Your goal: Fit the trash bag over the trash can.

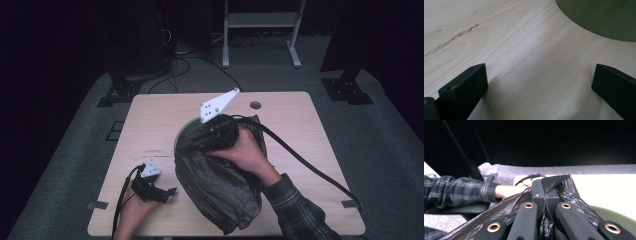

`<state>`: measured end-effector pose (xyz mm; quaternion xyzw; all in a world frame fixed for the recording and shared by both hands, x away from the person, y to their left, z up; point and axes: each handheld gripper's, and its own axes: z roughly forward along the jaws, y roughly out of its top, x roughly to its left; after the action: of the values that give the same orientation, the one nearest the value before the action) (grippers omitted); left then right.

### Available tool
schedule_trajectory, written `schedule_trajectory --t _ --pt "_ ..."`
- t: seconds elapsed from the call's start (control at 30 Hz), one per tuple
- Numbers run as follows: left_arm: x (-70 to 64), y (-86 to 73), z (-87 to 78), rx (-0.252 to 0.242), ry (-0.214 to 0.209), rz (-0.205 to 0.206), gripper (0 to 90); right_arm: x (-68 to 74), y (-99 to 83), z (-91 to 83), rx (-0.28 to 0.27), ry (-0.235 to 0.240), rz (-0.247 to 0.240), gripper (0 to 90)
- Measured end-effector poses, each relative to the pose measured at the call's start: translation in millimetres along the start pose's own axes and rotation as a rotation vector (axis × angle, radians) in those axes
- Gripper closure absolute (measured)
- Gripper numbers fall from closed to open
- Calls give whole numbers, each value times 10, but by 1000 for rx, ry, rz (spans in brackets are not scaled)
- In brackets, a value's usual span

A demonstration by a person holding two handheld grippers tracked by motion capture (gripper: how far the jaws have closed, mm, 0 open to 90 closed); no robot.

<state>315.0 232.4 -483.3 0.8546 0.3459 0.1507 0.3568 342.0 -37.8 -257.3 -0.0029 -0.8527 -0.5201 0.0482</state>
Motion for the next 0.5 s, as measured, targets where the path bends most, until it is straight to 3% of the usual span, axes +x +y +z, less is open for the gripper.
schedule_trajectory --t 0.43,0.5 --pt "-2 0 1 0 -2 4 0 -116 162 328 -66 118 40 895" --pt "-3 0 1 0 -2 4 0 -108 192 363 -46 96 24 895"
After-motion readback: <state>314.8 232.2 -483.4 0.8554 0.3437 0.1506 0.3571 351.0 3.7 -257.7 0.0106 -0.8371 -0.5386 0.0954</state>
